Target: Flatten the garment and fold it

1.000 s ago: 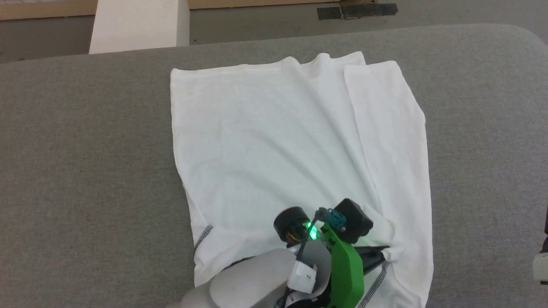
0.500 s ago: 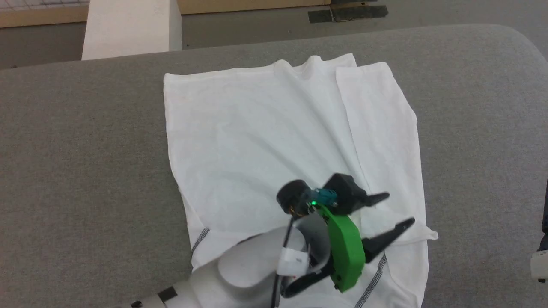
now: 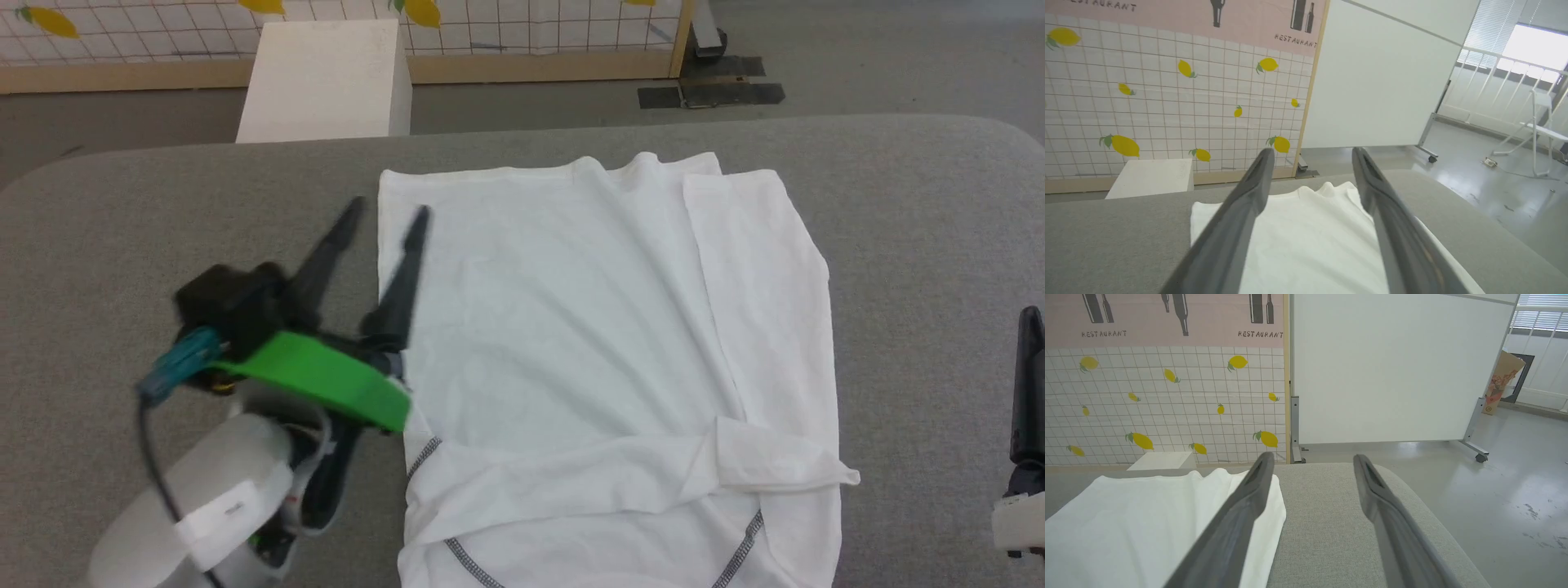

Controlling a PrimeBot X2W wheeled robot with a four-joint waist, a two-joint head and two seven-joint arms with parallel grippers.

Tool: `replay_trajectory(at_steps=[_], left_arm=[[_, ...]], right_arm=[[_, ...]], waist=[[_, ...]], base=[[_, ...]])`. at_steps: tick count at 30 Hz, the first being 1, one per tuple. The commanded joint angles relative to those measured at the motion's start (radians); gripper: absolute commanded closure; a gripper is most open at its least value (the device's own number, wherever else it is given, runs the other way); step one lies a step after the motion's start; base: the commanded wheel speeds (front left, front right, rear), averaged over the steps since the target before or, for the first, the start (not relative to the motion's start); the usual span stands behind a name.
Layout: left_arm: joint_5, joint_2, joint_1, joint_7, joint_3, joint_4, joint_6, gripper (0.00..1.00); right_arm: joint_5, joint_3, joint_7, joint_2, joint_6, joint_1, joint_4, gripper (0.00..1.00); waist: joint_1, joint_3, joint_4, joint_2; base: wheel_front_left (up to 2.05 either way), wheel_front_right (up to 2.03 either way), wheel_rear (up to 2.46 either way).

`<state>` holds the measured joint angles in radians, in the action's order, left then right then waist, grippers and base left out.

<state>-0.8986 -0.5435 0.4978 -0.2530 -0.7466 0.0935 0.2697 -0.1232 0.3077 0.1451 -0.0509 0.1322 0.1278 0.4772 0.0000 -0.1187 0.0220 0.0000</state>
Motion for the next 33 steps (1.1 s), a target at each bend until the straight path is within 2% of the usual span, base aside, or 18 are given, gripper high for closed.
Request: replay_trajectory(at_steps=[1,3,7,12,14,19,25,31,33], left_arm=[[0.019,-0.013,-0.075,-0.008,0.079,0.052,0.043,0.00],[0.040,-0.018,-0.187,-0.008,0.203,0.118,0.081,0.00],[0.140,-0.007,-0.403,-0.008,0.396,0.203,0.118,0.00],[0.297,0.018,-0.604,-0.009,0.510,0.230,0.120,0.00],[0.341,0.049,-0.657,-0.009,0.532,0.238,0.102,0.00],[0.388,0.142,-0.719,-0.009,0.577,0.229,0.022,0.00],[0.425,0.195,-0.689,-0.009,0.599,0.219,-0.058,0.00],[0.443,0.221,-0.628,-0.009,0.628,0.223,-0.107,0.00],[0.458,0.221,-0.609,-0.009,0.636,0.225,-0.118,0.00]], right_arm=[[-0.002,-0.003,-0.001,0.001,-0.002,0.013,0.001,0.00],[-0.007,-0.008,-0.003,0.001,-0.002,0.020,-0.004,0.00],[-0.015,-0.016,-0.011,0.001,-0.002,0.032,-0.018,0.00],[-0.031,-0.020,-0.022,0.001,-0.002,0.050,-0.041,0.00],[-0.044,-0.021,-0.029,0.001,-0.002,0.057,-0.054,0.00],[-0.061,-0.026,-0.052,0.001,-0.002,0.075,-0.090,0.00],[-0.034,-0.035,-0.051,0.001,-0.002,0.030,-0.089,0.00],[0.016,-0.055,0.026,0.001,-0.002,-0.175,-0.063,0.00],[0.024,-0.056,0.082,0.001,-0.002,-0.285,-0.069,0.00]], waist=[[0.0000,0.010,-0.015,0.0000],[0.0000,0.015,-0.022,0.0000],[0.0000,0.021,-0.034,0.0000],[0.0000,0.027,-0.045,0.0000],[0.0000,0.030,-0.049,0.0000],[0.0000,0.027,-0.060,0.0000],[0.0000,-0.017,-0.062,0.0000],[0.0000,-0.114,-0.055,0.0000],[0.0000,-0.156,-0.054,0.0000]], base=[[0.00,0.00,0.00],[0.00,0.00,0.00],[0.00,0.00,0.00],[0.00,0.00,0.00],[0.00,0.00,0.00],[0.00,0.00,0.00],[0.00,0.00,0.00],[0.00,0.00,0.00],[0.00,0.00,0.00]])
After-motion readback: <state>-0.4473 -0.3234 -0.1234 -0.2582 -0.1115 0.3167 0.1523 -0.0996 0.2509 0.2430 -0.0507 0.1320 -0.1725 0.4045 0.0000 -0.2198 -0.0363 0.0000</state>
